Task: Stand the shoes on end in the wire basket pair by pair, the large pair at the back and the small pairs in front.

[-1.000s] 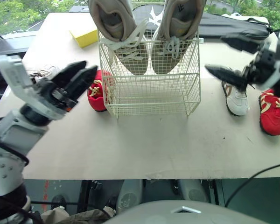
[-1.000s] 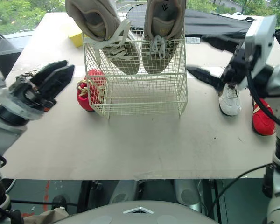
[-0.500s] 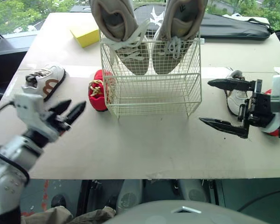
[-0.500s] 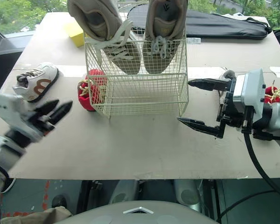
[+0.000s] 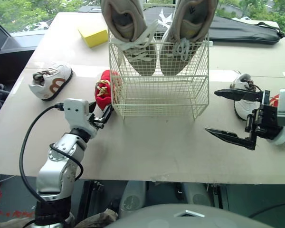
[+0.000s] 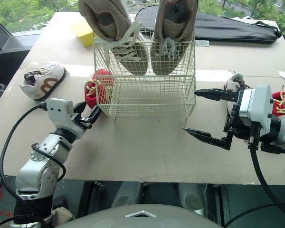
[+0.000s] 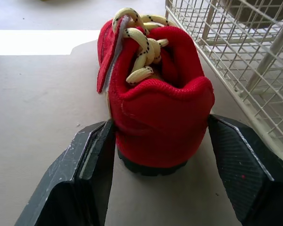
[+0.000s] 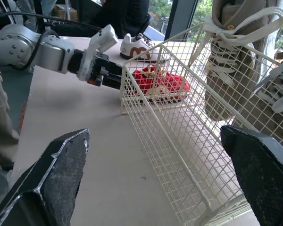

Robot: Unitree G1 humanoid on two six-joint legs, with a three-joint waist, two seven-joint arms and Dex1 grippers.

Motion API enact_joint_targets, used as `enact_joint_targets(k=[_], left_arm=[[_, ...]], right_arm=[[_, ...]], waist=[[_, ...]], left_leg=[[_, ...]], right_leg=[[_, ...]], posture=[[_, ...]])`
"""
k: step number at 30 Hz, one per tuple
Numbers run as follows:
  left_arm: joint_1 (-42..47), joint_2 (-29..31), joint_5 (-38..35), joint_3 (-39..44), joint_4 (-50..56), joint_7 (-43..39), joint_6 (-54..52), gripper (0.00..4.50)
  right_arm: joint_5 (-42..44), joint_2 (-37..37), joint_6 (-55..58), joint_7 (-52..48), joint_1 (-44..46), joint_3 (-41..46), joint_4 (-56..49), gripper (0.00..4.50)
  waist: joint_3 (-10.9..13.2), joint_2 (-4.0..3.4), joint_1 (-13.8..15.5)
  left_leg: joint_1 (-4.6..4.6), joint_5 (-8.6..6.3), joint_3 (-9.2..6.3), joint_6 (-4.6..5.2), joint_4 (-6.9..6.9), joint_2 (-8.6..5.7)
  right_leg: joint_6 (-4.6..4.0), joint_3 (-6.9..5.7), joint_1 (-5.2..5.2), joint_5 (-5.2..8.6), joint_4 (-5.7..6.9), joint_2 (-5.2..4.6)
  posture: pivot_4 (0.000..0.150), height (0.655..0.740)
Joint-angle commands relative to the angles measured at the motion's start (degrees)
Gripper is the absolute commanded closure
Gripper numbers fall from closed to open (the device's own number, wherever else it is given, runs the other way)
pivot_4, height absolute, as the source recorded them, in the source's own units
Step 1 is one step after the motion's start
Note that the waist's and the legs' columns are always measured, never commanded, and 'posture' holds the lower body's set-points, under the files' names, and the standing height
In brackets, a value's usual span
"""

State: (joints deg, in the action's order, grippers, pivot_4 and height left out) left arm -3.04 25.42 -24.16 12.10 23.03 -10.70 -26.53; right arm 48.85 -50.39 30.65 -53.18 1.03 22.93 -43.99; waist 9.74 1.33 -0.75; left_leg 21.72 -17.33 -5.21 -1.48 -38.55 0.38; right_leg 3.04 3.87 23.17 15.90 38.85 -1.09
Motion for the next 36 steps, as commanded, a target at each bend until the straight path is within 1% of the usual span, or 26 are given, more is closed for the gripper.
enact_joint_targets(k=[1, 5, 7, 8, 9, 11, 12, 13, 15, 17, 18, 21, 22, 23, 25, 26, 27, 30, 31, 33, 34, 36], left_arm=[[1.61, -2.07, 2.64, -0.89, -0.82, 1.09, 2.42, 1.10], [5.02, -5.07, 6.40, -2.13, -4.14, 3.91, 2.97, 1.10], [6.02, -5.77, 8.22, -2.18, -5.67, 4.86, 3.01, 1.62], [6.30, -5.89, 9.29, -2.28, -6.40, 5.15, 3.54, 1.71], [6.65, -6.29, 9.61, -2.12, -7.04, 5.24, 4.15, 2.26], [7.11, -6.84, 10.17, -1.76, -7.91, 5.28, 5.52, 2.86], [7.28, -7.26, 10.01, -1.36, -8.12, 5.16, 6.23, 3.27], [7.24, -7.06, 10.19, -0.71, -7.89, 4.95, 7.17, 3.55], [6.98, -6.35, 9.47, 1.33, -6.78, 4.21, 8.23, 3.92], [6.39, -4.63, 7.67, 4.64, -4.23, 2.51, 8.72, 4.12], [6.17, -3.60, 6.72, 6.52, -3.00, 1.58, 8.85, 4.14], [7.09, 0.30, 5.95, 12.06, -1.65, -1.60, 14.24, 4.15], [8.48, 3.17, 4.57, 14.82, -1.54, -3.62, 14.95, 4.16], [9.41, 5.76, 2.11, 16.90, -1.30, -6.36, 14.54, 4.16], [12.13, 11.03, -5.95, 20.91, -2.01, -13.83, 13.00, 4.16], [13.44, 13.12, -10.44, 22.49, -2.81, -18.41, 12.62, 4.16], [15.20, 15.24, -17.40, 24.40, -3.75, -23.88, 10.51, 4.16], [22.36, 29.15, -28.91, 26.38, -12.51, -41.90, 1.00, 4.16], [24.06, 34.24, -28.71, 25.08, -15.58, -48.80, 0.49, 4.16], [32.90, 42.65, -28.11, 20.37, -24.39, -57.78, -0.41, 4.16], [37.57, 45.78, -26.85, 17.38, -28.39, -61.91, 0.31, 4.16], [45.71, 50.24, -25.14, 11.37, -34.23, -70.20, 0.01, 4.16]], right_arm=[[1.38, -1.04, -0.56, 0.47, -0.57, 2.59, -2.17, 0.08], [2.18, -1.60, -0.38, 1.23, -0.98, 3.20, -2.83, 0.08], [2.57, -1.85, -0.23, 1.89, -0.96, 3.37, -3.07, 0.00], [2.67, -1.96, -0.22, 2.10, -1.00, 3.36, -3.14, 0.00], [2.70, -1.98, -0.24, 2.34, -0.97, 3.26, -3.15, 0.00], [2.65, -1.94, -0.34, 2.77, -0.79, 2.84, -3.12, 0.00], [2.67, -1.94, -0.39, 2.96, -0.72, 2.64, -3.19, 0.00], [2.91, -1.72, -0.48, 3.30, -0.41, 2.39, -3.09, 0.00], [3.10, -1.47, -0.65, 3.66, 0.05, 2.05, -2.86, 0.00], [3.51, -1.00, -0.93, 4.05, 0.63, 1.94, -2.32, 0.00], [3.76, -0.63, -1.06, 4.33, 1.09, 1.68, -1.90, 0.00], [4.21, 0.84, -2.12, 3.87, 2.72, 0.22, 0.04, 0.00], [4.58, 1.53, -2.35, 3.53, 3.82, -0.52, 1.16, 0.00], [4.76, 1.92, -2.40, 3.36, 4.70, -1.04, 2.07, 0.00], [5.24, 2.73, -2.50, 2.96, 6.70, -1.84, 4.07, 0.00], [5.60, 2.94, -2.32, 2.84, 7.42, -2.04, 4.93, 0.00], [6.21, 3.06, -1.77, 2.92, 8.11, -2.15, 5.98, 0.00], [7.33, 2.45, -0.95, 1.38, 10.56, -2.04, 9.30, 0.00], [7.94, 2.04, -0.29, 1.08, 11.31, -1.96, 10.14, 0.00], [9.18, 0.45, 2.20, 1.66, 13.23, -1.86, 11.84, 0.00], [10.25, -1.02, 4.31, 2.08, 14.07, -1.78, 12.69, 0.00], [14.51, -3.86, 8.64, 2.43, 14.94, -0.33, 13.84, 0.00]], waist=[[-0.01, -0.02, 0.10], [-0.02, -0.01, 0.36], [-0.05, 0.03, 0.38], [-0.05, 0.03, 0.35], [-0.05, 0.02, 0.30], [-0.05, 0.02, 0.28], [-0.05, 0.02, 0.28], [-0.05, 0.02, 0.29], [-0.05, 0.02, 0.23], [-0.04, 0.04, 0.03], [-0.04, 0.05, -0.06], [0.00, 0.12, 0.04], [0.00, 0.13, 0.09], [0.01, 0.15, 0.11], [0.02, 0.14, 0.14], [0.02, 0.14, 0.21], [0.03, 0.13, 0.24], [0.10, 0.13, 0.05], [0.12, 0.10, -0.04], [0.22, 0.00, -0.39], [0.28, -0.07, -0.49], [0.36, -0.20, -1.05]], left_leg=[[0.00, 0.00, 0.00, 0.00, 0.00, 0.00], [-0.01, 0.00, -0.05, 0.00, -0.06, -0.03], [0.00, 0.00, -0.09, 0.00, -0.12, -0.04], [-0.01, 0.00, -0.09, 0.00, -0.13, -0.04], [-0.03, 0.00, -0.09, 0.00, -0.13, -0.04], [-0.04, 0.00, -0.09, 0.00, -0.13, -0.03], [-0.04, 0.00, -0.10, 0.00, -0.14, -0.03], [-0.05, 0.00, -0.10, 0.00, -0.14, -0.03], [-0.04, 0.00, -0.11, 0.00, -0.15, -0.02], [-0.03, 0.00, -0.11, 0.00, -0.15, -0.01], [-0.03, 0.00, -0.11, 0.00, -0.15, 0.01], [-0.01, 0.00, -0.14, -0.01, -0.15, 0.03], [0.01, 0.00, -0.17, -0.01, -0.16, 0.02], [0.00, 0.00, -0.15, -0.01, -0.16, 0.02], [0.02, 0.01, -0.21, -0.01, -0.17, 0.01], [0.02, 0.01, -0.20, -0.01, -0.17, 0.01], [0.04, 0.01, -0.21, -0.01, -0.18, -0.01], [0.14, 0.04, -0.28, -0.08, -0.24, -0.03], [0.10, 0.01, -0.28, -0.03, -0.23, -0.03], [0.09, 0.00, -0.30, 0.00, -0.20, -0.01], [0.07, 0.00, -0.29, 0.00, -0.20, -0.03], [0.07, 0.00, -0.29, 0.01, -0.17, -0.01]], right_leg=[[0.00, 0.00, 0.00, 0.00, 0.02, 0.00], [0.01, -0.05, -0.06, -0.01, 0.04, -0.01], [0.02, -0.09, -0.08, -0.01, 0.04, 0.01], [0.02, -0.09, -0.10, -0.02, 0.04, 0.01], [0.02, -0.09, -0.12, -0.01, 0.03, 0.01], [0.02, -0.08, -0.13, -0.01, 0.05, 0.01], [0.02, -0.09, -0.13, -0.02, 0.05, 0.01], [0.02, -0.09, -0.13, -0.01, 0.06, 0.01], [0.02, -0.10, -0.13, -0.02, 0.05, 0.01], [0.02, -0.10, -0.13, -0.01, 0.05, 0.02], [0.02, -0.10, -0.12, -0.01, 0.04, 0.04], [0.02, -0.14, -0.12, -0.01, 0.02, 0.04], [0.02, -0.17, -0.12, -0.01, 0.01, 0.04], [0.02, -0.16, -0.12, -0.01, 0.01, 0.02], [0.02, -0.23, -0.12, -0.01, 0.01, 0.03], [0.02, -0.23, -0.12, -0.01, 0.00, 0.01], [0.02, -0.26, -0.12, -0.01, -0.02, -0.01], [0.02, -0.40, -0.12, 0.00, -0.05, 0.02], [0.02, -0.40, -0.13, 0.00, -0.08, 0.03], [0.02, -0.41, -0.13, 0.01, -0.06, 0.10], [0.01, -0.41, -0.13, 0.02, -0.04, 0.10], [0.00, -0.39, -0.11, 0.01, -0.01, 0.16]], posture=[[0.150, 0.7400], [0.150, 0.7400], [0.150, 0.7400], [0.150, 0.7400], [0.150, 0.7400], [0.150, 0.7400], [0.150, 0.7400], [0.150, 0.7400], [0.150, 0.7400], [0.150, 0.7400], [0.150, 0.7400], [0.150, 0.7400], [0.150, 0.7400], [0.150, 0.7400], [0.150, 0.7400], [0.150, 0.7400], [0.150, 0.7400], [0.150, 0.7400], [0.150, 0.7400], [0.150, 0.7400], [0.150, 0.7400], [0.150, 0.7400]])
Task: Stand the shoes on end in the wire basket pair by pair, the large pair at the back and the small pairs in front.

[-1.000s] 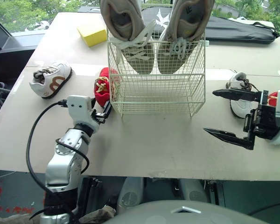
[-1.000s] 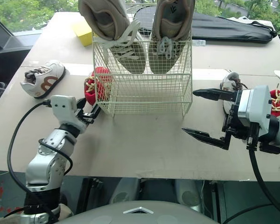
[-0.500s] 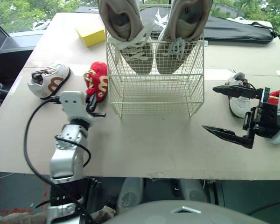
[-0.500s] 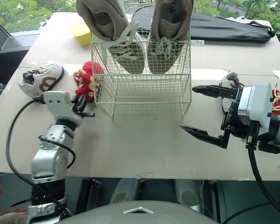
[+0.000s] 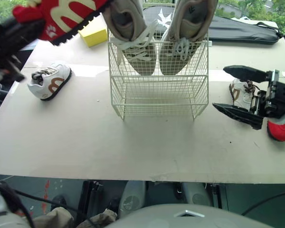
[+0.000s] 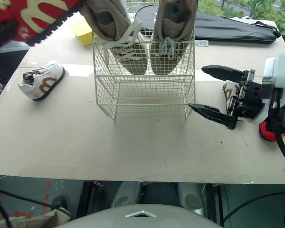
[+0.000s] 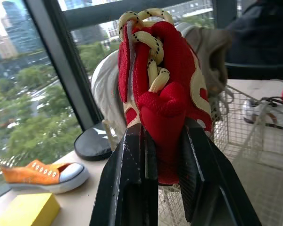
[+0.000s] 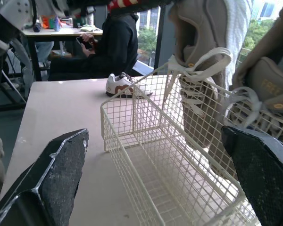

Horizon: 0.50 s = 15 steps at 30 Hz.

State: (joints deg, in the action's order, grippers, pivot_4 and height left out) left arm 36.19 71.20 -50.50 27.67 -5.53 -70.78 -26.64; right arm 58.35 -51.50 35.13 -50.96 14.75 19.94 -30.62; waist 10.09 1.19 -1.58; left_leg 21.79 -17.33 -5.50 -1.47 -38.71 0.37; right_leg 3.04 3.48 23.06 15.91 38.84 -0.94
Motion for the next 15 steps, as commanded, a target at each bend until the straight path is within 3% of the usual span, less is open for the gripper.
enact_joint_targets(k=[1, 5, 7, 15], left_arm=[[10.90, 5.54, 2.76, -7.33, -8.17, -13.80, 1.04, 4.16], [26.89, 6.38, 4.05, -21.18, -11.46, -21.53, 0.97, 4.16], [32.66, 3.33, 3.23, -28.29, -10.92, -21.72, 3.26, 4.16], [41.69, -9.82, 1.28, -56.47, -12.81, -21.72, 30.56, 4.16]], right_arm=[[6.16, -3.88, 5.27, 0.53, 1.43, 3.90, 0.77, 0.00], [8.34, -6.30, 7.07, 0.81, 2.21, 8.01, 3.10, 0.00], [10.90, -7.07, 8.83, 0.64, 2.95, 8.92, 4.28, 0.00], [17.55, -9.58, 14.50, -0.70, 11.85, 5.07, 8.02, 0.00]], waist=[[0.01, -0.14, -0.47], [0.06, -0.15, -0.78], [0.06, -0.13, -0.79], [0.09, -0.18, -0.97]], left_leg=[[-0.04, 0.00, 0.03, 0.00, 0.00, -0.02], [0.03, 0.00, 0.00, 0.00, 0.06, 0.00], [0.07, 0.00, -0.01, 0.00, 0.00, 0.01], [0.13, 0.00, 0.02, 0.01, -0.25, 0.01]], right_leg=[[0.00, 0.01, -0.02, 0.01, -0.02, -0.03], [-0.01, 0.00, 0.03, 0.05, 0.01, 0.00], [0.00, 0.01, 0.03, 0.05, 0.01, 0.00], [0.01, 0.08, 0.03, 0.03, 0.10, -0.03]], posture=[[0.150, 0.7400], [0.150, 0.7400], [0.150, 0.7400], [0.150, 0.7400]])
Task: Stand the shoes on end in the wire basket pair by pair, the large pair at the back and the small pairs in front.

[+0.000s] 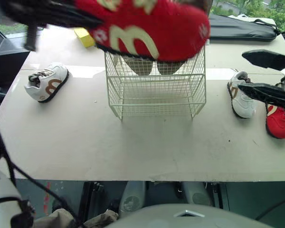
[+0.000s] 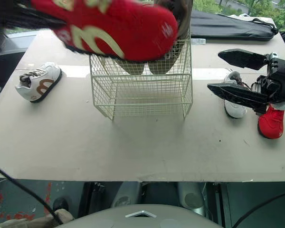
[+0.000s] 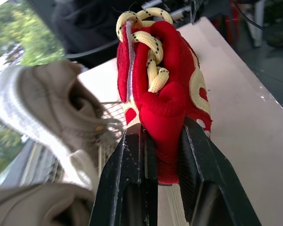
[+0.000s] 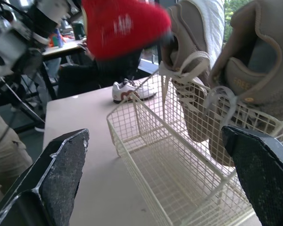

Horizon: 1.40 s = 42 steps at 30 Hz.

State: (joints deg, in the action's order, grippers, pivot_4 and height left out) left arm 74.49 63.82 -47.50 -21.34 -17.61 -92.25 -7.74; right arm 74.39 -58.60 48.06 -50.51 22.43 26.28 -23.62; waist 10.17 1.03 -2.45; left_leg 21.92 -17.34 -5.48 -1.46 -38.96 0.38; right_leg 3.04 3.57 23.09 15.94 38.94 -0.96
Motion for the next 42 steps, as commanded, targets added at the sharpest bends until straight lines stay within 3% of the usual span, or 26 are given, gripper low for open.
enact_joint_targets(k=[1, 7, 10, 15, 20, 31, 34, 40, 42], left_arm=[[4.70, -4.30, -1.76, -10.80, -1.91, -0.25, 16.06, 4.16], [14.11, -11.82, -4.61, -25.67, -7.94, -0.25, 32.85, 4.16], [18.22, -14.25, -5.48, -30.85, -10.60, -0.25, 40.04, 4.16], [22.86, -16.22, -5.19, -37.82, -13.88, -0.25, 50.36, 4.16], [23.16, -17.45, -6.07, -39.67, -14.30, -0.25, 56.61, 4.16], [24.36, -18.05, -5.32, -41.91, -17.60, -0.25, 60.84, 4.16], [24.62, -18.54, -5.24, -41.80, -18.74, -0.25, 62.18, 4.16], [23.55, -20.19, -6.00, -38.18, -20.72, -0.25, 62.53, 4.16], [23.13, -20.13, -6.71, -37.25, -20.35, -0.25, 62.29, 4.16]], right_arm=[[1.73, -3.42, 2.71, -2.01, 6.25, -2.41, 2.37, 0.00], [-0.37, -6.64, 7.36, -8.59, 15.71, -9.34, 8.16, 0.00], [3.93, -5.21, 12.51, -6.71, 21.84, -12.14, 10.58, 0.00], [-1.82, -5.97, 19.10, -10.55, 30.81, -21.59, 12.55, 0.00], [-8.58, -4.63, 27.04, -10.13, 37.65, -31.51, 14.35, 0.00], [-12.83, -3.03, 36.09, -17.35, 42.73, -37.35, 17.37, 0.00], [-12.96, -2.58, 38.45, -18.29, 42.79, -37.79, 17.12, 0.75], [-13.54, 0.55, 41.23, -16.37, 42.58, -35.86, 18.04, 3.54], [-13.20, 1.34, 42.66, -15.42, 42.08, -34.53, 18.30, 3.98]], waist=[[0.02, -0.02, -0.09], [0.02, -0.03, -0.07], [0.05, -0.06, -0.06], [0.08, -0.13, -0.11], [0.14, -0.24, 0.01], [0.14, -0.24, 0.02], [0.14, -0.24, -0.05], [0.14, -0.24, -0.03], [0.14, -0.24, -0.08]], left_leg=[[0.00, 0.00, 0.04, 0.00, -0.01, 0.00], [0.71, 0.00, 0.03, 0.01, -0.33, 0.00], [0.76, 0.03, 0.16, -0.05, -0.36, -0.02], [0.79, -0.12, 0.16, 0.21, -0.40, -0.02], [0.82, -0.13, 0.26, 0.23, -0.40, -0.03], [1.00, -0.09, -0.05, 0.17, -0.42, -0.03], [1.00, -0.13, -0.09, 0.24, -0.44, -0.06], [1.00, -0.12, -0.14, 0.22, -0.45, -0.05], [1.00, -0.11, -0.14, 0.20, -0.45, -0.06]], right_leg=[[0.00, 0.06, 0.03, 0.00, 0.00, 0.00], [0.02, 0.02, 0.57, -0.02, -0.04, -0.01], [0.05, 0.11, 0.60, 0.00, -0.10, -0.07], [0.06, 0.10, 0.64, 0.01, -0.07, -0.09], [0.17, 0.28, 0.76, -0.06, -0.05, -0.11], [0.20, 0.24, 0.88, -0.04, -0.09, -0.21], [0.20, 0.24, 0.88, -0.05, -0.07, -0.20], [0.20, 0.22, 0.88, -0.05, -0.07, -0.21], [0.20, 0.23, 0.89, -0.05, -0.05, -0.21]], posture=[[0.150, 0.7400], [0.150, 0.7400], [0.150, 0.7400], [0.150, 0.7400], [0.150, 0.7400], [0.150, 0.7400], [0.150, 0.7400], [0.150, 0.7400], [0.150, 0.7400]])
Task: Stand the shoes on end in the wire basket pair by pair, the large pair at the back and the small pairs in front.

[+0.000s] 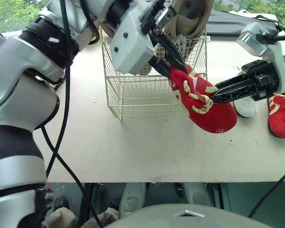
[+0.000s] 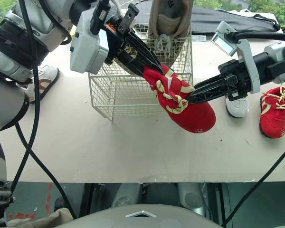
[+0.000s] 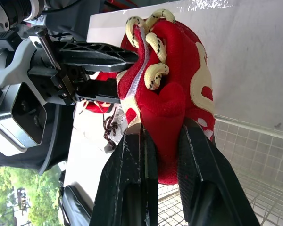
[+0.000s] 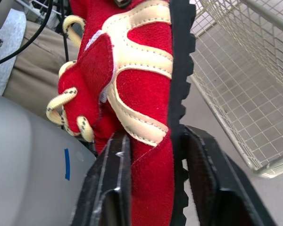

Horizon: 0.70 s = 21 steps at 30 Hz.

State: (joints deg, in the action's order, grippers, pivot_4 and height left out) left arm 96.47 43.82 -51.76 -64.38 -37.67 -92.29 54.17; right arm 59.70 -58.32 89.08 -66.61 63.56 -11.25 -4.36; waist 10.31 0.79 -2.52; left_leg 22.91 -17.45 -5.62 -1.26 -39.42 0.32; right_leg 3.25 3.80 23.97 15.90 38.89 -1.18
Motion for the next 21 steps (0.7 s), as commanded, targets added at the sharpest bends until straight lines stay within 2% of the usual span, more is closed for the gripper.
enact_joint_targets(k=[1, 2, 5, 8, 10, 13, 16, 18, 19, 21], left_arm=[[0.76, 0.51, -4.15, 6.77, 0.80, -0.21, -3.13, 4.16], [0.48, 1.00, -5.29, 7.45, 1.63, -0.21, -5.81, 4.16], [-0.96, 1.18, -5.42, 12.00, 1.37, -0.21, -9.79, 2.71], [-4.90, 4.12, -7.05, 21.06, 3.42, -0.21, -25.06, 1.33], [-9.32, 9.39, -7.05, 25.68, 6.90, -0.21, -37.37, 0.51], [-19.08, 18.07, -9.17, 35.45, 15.33, 1.44, -52.83, 0.51], [-31.73, 25.45, -16.18, 47.83, 26.11, 14.25, -67.38, 0.51], [-49.40, 30.62, -24.72, 62.15, 34.07, 25.36, -76.14, 0.51], [-59.28, 30.44, -26.91, 70.56, 38.77, 29.19, -79.39, 0.51], [-76.73, 24.60, -28.52, 85.46, 47.85, 38.34, -82.30, 0.51]], right_arm=[[1.69, 1.07, 1.91, 0.92, 0.11, 3.82, -1.61, 4.23], [1.81, 1.11, 2.14, 1.14, -0.47, 4.46, -2.12, 4.35], [2.53, 1.87, 2.58, 2.16, -2.01, 7.42, -3.10, 4.42], [4.44, 2.94, 1.68, 3.98, -5.96, 13.03, -5.73, 4.45], [6.99, 4.61, 2.28, 5.71, -8.23, 17.55, -6.92, 4.45], [9.68, 7.83, 0.23, 9.95, -11.63, 23.40, -9.49, 4.47], [10.89, 15.41, -8.08, 16.71, -13.74, 28.78, -12.50, 4.47], [7.61, 24.00, -16.62, 23.28, -13.15, 29.20, -13.73, 4.47], [4.51, 27.02, -20.59, 24.98, -12.76, 27.64, -14.23, 4.47], [-1.11, 32.25, -27.92, 26.67, -11.56, 23.59, -14.17, 4.47]], waist=[[0.00, 0.00, 0.01], [0.00, 0.00, 0.03], [0.00, 0.00, 0.03], [0.00, 0.00, 0.00], [-0.01, -0.01, -0.65], [-0.04, -0.06, -2.26], [-0.07, 0.05, -2.66], [-0.17, 0.11, -4.09], [-0.16, 0.08, -4.52], [-0.15, -0.03, -4.41]], left_leg=[[0.00, 0.00, -0.03, 0.00, 0.00, 0.01], [0.00, 0.00, -0.05, 0.00, 0.00, 0.02], [0.03, -0.02, -0.10, 0.03, -0.01, 0.04], [0.03, -0.02, -0.10, 0.03, -0.01, 0.03], [0.02, -0.02, -0.14, 0.03, 0.00, 0.03], [-0.13, 0.03, -0.20, -0.04, 0.12, 0.04], [-0.06, 0.08, -0.42, -0.13, -0.02, 0.07], [-0.10, 0.07, -0.50, -0.13, -0.09, 0.13], [-0.31, 0.07, -0.46, -0.13, 0.04, 0.12], [-0.45, 0.09, -0.46, -0.15, 0.07, 0.05]], right_leg=[[0.00, -0.01, 0.01, 0.00, 0.02, 0.01], [0.00, -0.03, 0.01, 0.00, 0.02, 0.01], [0.00, -0.05, 0.00, 0.00, 0.00, 0.00], [0.00, -0.06, 0.00, 0.00, 0.02, -0.03], [0.00, -0.08, 0.00, 0.00, 0.03, 0.02], [0.00, 0.01, 0.00, 0.00, 0.08, 0.11], [0.00, -0.17, -0.01, 0.00, 0.20, 0.10], [0.00, -0.11, -0.05, 0.00, 0.24, 0.03], [0.01, 0.17, -0.06, -0.01, 0.32, -0.03], [0.00, 0.14, -0.03, 0.00, 0.58, -0.25]], posture=[[0.150, 0.7400], [0.150, 0.7400], [0.150, 0.7400], [0.150, 0.7400], [0.150, 0.7400], [0.150, 0.7400], [0.150, 0.7400], [0.150, 0.7400], [0.150, 0.7400], [0.150, 0.7400]])
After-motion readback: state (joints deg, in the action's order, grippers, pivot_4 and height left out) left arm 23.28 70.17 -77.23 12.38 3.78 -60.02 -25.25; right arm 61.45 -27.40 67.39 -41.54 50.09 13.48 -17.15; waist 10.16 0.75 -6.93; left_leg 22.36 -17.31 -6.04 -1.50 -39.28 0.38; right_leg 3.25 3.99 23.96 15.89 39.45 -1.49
